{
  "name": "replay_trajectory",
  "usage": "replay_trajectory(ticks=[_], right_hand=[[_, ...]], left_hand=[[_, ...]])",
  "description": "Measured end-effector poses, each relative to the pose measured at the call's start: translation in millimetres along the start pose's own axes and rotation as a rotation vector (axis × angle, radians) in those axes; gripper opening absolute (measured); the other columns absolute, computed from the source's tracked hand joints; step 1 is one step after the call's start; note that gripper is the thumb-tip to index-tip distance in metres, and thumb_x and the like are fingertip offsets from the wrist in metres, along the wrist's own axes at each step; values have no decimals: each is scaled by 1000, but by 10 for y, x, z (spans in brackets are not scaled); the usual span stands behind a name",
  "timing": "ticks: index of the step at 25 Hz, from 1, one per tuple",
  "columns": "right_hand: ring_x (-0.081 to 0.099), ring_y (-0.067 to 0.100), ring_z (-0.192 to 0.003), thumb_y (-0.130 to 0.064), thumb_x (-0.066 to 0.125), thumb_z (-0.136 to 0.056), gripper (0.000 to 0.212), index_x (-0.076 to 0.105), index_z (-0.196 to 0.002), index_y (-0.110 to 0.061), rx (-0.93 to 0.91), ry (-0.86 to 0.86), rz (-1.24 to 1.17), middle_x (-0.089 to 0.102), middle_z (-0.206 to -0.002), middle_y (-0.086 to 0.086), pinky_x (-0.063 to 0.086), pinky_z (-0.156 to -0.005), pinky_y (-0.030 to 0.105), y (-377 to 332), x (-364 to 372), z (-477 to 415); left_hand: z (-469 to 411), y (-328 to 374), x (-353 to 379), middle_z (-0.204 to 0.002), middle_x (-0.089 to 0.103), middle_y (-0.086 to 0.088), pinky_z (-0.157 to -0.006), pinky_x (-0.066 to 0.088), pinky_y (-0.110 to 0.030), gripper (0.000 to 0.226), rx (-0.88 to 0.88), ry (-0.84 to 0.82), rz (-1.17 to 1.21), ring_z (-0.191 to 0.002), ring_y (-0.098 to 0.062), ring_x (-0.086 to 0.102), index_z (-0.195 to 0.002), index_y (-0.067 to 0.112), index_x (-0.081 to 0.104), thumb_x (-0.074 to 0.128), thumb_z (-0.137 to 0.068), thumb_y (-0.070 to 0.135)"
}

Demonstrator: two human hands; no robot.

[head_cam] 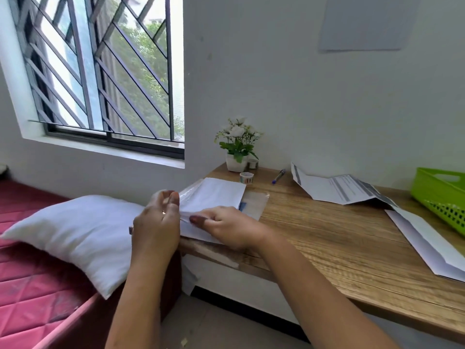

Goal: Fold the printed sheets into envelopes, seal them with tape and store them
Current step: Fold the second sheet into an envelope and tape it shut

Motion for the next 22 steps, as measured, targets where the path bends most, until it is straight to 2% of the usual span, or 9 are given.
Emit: replay_trajectory(ticks=[2,3,6,8,11,13,15,18,22], right_hand=[[47,13,-68,-47,35,-98,37,60,-93,-20,14,114,-143,54,-75,-2,36,-63,30,36,-123,27],[44,13,-64,-47,34,-99,40,60,-99,-16,10,191,-215,53,-72,1,34,-60,29,51,-212,54],[47,16,-81,-45,34,-99,47,52,-130,-14,-4,456,-461,60,-92,14,40,-73,30,107,-557,218],[50,17,-90,-39,36,-100,34,53,-121,-19,17,641,-683,57,-96,1,45,-78,32,202,-805,377],[61,26,-96,-27,41,-100,16,57,-96,-25,88,886,-1099,63,-103,4,56,-79,47,458,-1147,617],[64,32,-99,-17,45,-98,17,61,-99,-23,73,964,-1309,67,-107,9,54,-81,55,617,-1290,774],[65,30,-101,-5,45,-96,29,60,-114,-22,42,993,-1421,68,-111,8,56,-79,52,787,-1394,980],[62,26,-103,11,42,-89,56,43,-133,-24,88,1071,-1335,62,-118,6,57,-75,46,1113,-1493,1374],[56,24,-97,14,53,-80,78,27,-140,-30,364,1130,-819,52,-116,6,52,-58,32,1579,-1614,2055]], left_hand=[[11,17,13,-117,64,-4,-99,41,-46,42,-32,5,140,-108,-31,59,-115,32,54,36,-87,57],[24,60,23,-125,61,-4,-102,38,-44,42,-36,8,167,-113,-30,57,-122,33,49,37,-89,56],[62,201,106,-139,48,-8,-92,32,-31,44,-2,-6,169,-122,-28,49,-140,29,33,43,-97,36],[89,368,259,-143,45,-11,-92,33,-29,52,53,-80,174,-124,-27,48,-143,30,29,49,-95,31],[226,805,641,-156,21,1,-112,28,-44,82,282,-271,30,-142,-22,23,-147,39,12,64,-85,38],[381,1139,985,-159,-1,10,-117,15,-50,101,471,-407,-127,-147,-18,1,-145,48,-3,71,-76,44],[530,1403,1284,-158,-12,13,-118,9,-52,108,587,-471,-259,-147,-21,-9,-141,54,-12,72,-74,45],[661,1635,1693,-159,-3,12,-116,11,-57,99,683,-496,-357,-147,-24,-4,-142,51,-8,66,-81,28],[865,1736,2256,-154,25,6,-110,26,-58,84,759,-689,-437,-141,-25,24,-147,42,6,60,-85,22]])
Point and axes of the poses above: each hand's wrist, its own z-axis away from the middle knuckle, its own x-axis out of the palm, y = z × x, the point moved 9 cm from there along -z, towards the middle knuckle
